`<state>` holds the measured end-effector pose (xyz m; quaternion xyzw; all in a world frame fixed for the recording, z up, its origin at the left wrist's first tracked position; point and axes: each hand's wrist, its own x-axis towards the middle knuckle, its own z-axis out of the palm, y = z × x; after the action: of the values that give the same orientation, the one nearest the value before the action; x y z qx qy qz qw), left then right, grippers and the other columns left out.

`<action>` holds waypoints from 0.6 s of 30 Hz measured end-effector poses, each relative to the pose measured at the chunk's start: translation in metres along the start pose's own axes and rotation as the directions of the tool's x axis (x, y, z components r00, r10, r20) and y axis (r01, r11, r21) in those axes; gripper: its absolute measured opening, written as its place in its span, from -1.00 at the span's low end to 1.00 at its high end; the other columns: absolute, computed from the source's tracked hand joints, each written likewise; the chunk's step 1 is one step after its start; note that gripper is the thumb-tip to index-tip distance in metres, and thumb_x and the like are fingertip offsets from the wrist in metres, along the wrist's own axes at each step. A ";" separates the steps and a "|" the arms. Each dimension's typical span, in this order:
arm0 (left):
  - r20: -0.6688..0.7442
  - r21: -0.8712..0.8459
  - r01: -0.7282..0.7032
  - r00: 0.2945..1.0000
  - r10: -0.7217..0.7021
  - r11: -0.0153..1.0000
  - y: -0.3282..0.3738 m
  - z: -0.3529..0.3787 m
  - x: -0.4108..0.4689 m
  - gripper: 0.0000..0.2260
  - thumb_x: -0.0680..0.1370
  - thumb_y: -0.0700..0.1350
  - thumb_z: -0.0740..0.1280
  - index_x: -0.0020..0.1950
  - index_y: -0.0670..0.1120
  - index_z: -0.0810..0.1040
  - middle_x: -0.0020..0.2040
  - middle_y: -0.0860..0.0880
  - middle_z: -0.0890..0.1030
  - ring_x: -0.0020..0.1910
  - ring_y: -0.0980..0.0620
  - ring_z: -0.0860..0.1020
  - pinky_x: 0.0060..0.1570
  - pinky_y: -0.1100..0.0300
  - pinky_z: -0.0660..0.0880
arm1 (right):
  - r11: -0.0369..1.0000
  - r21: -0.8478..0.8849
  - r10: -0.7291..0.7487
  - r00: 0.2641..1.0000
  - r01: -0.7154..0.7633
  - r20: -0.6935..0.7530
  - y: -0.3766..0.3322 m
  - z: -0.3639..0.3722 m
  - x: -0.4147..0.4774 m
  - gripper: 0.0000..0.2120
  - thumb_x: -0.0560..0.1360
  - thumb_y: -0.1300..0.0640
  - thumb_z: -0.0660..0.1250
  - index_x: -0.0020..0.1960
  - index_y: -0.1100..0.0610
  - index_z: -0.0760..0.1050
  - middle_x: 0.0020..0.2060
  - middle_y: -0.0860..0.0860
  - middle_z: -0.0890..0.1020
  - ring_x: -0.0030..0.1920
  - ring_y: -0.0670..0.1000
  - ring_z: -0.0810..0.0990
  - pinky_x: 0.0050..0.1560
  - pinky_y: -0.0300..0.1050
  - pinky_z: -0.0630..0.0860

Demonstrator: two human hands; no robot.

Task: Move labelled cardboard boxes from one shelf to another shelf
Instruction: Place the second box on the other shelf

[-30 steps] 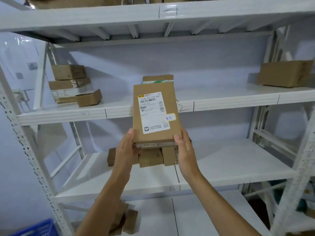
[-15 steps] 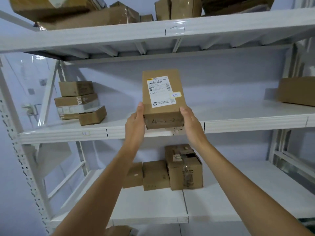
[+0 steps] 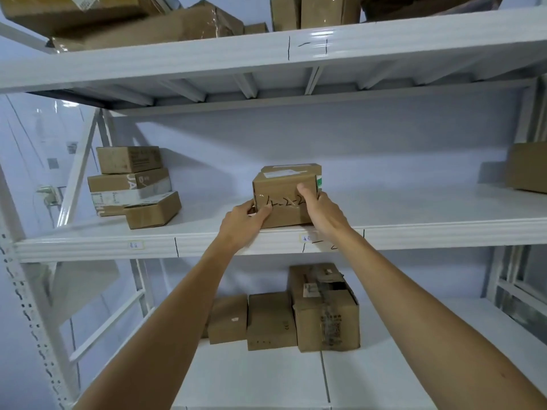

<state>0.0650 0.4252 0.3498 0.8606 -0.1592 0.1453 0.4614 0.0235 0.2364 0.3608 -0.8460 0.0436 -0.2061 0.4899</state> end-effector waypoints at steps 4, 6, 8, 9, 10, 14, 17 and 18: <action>0.072 0.031 0.021 0.997 -0.024 0.999 -0.002 -0.004 0.011 -0.82 0.46 0.10 0.30 0.02 0.21 0.61 0.03 0.03 0.70 0.16 -0.13 0.63 0.27 -0.04 0.53 | 1.000 -0.009 0.005 1.000 -0.005 0.008 0.007 -0.001 0.011 -0.27 0.44 -0.50 0.11 0.30 0.04 0.47 0.25 -0.01 0.60 0.25 0.13 0.55 0.13 0.04 0.44; 0.112 0.040 0.021 0.993 -0.025 0.999 -0.003 -0.003 0.016 -0.76 0.42 0.05 0.30 0.06 0.23 0.60 0.04 0.07 0.69 0.17 -0.11 0.63 0.26 -0.03 0.54 | 1.000 0.000 -0.009 1.000 0.009 0.002 0.011 -0.001 0.018 -0.55 0.48 -0.39 0.22 0.05 -0.02 0.49 0.08 -0.02 0.62 0.08 0.05 0.57 -0.05 -0.04 0.46; 0.131 0.053 0.008 0.991 -0.015 0.999 -0.004 0.000 0.022 -0.63 0.42 0.04 0.29 0.21 0.21 0.61 0.15 0.07 0.71 0.21 -0.12 0.63 0.30 -0.06 0.53 | 1.000 0.007 -0.003 1.000 0.002 0.005 0.015 -0.003 0.024 -0.55 0.52 -0.29 0.26 0.17 0.05 0.48 0.09 0.02 0.59 0.08 0.08 0.55 -0.06 -0.03 0.44; 0.130 0.058 0.003 0.991 -0.011 0.998 -0.005 0.002 0.025 -0.58 0.44 0.04 0.29 0.30 0.18 0.59 0.21 0.05 0.71 0.24 -0.13 0.63 0.32 -0.08 0.53 | 1.000 0.003 0.006 1.000 -0.006 -0.003 0.016 -0.004 0.026 -0.50 0.55 -0.24 0.26 0.28 0.12 0.43 0.11 0.03 0.56 0.11 0.10 0.54 -0.03 -0.02 0.43; 0.124 0.057 0.004 0.992 -0.011 0.998 -0.006 0.004 0.028 -0.56 0.48 0.04 0.30 0.38 0.16 0.57 0.26 0.02 0.70 0.27 -0.14 0.62 0.34 -0.10 0.52 | 1.000 -0.006 0.011 1.000 -0.011 -0.014 0.017 -0.005 0.028 -0.49 0.57 -0.19 0.26 0.35 0.16 0.37 0.12 0.05 0.54 0.13 0.11 0.53 0.00 -0.02 0.43; 0.053 0.095 0.050 0.997 -0.055 0.994 -0.008 0.011 0.036 -0.53 0.59 0.04 0.34 0.52 0.04 0.46 0.35 -0.03 0.65 0.33 -0.13 0.58 0.38 -0.08 0.47 | 0.991 -0.131 0.010 0.999 -0.016 -0.046 0.019 -0.003 0.033 -0.54 0.66 0.00 0.21 0.45 0.24 0.26 0.20 0.16 0.54 0.18 0.21 0.57 0.03 -0.01 0.46; -0.021 0.114 0.083 0.997 -0.081 0.990 -0.010 0.015 0.039 -0.63 0.59 0.05 0.37 0.35 -0.07 0.55 0.22 -0.05 0.67 0.26 -0.14 0.59 0.25 0.01 0.50 | 0.964 -0.267 0.001 0.997 -0.021 -0.078 0.018 0.004 0.036 -0.52 0.71 0.04 0.15 0.49 0.31 0.19 0.31 0.27 0.53 0.28 0.29 0.54 0.09 0.01 0.43; -0.036 0.097 0.086 0.996 -0.083 0.992 -0.010 0.015 0.040 -0.73 0.59 0.04 0.37 0.23 -0.06 0.59 0.12 -0.04 0.68 0.20 -0.14 0.60 0.17 0.03 0.51 | 0.956 -0.292 0.000 0.996 -0.025 -0.087 0.017 0.006 0.036 -0.52 0.71 0.04 0.14 0.50 0.32 0.18 0.32 0.28 0.52 0.29 0.29 0.53 0.12 0.02 0.44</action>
<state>0.1067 0.4128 0.3501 0.8858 -0.1078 0.1469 0.4267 0.0607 0.2223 0.3550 -0.8992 0.1000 -0.2303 0.3585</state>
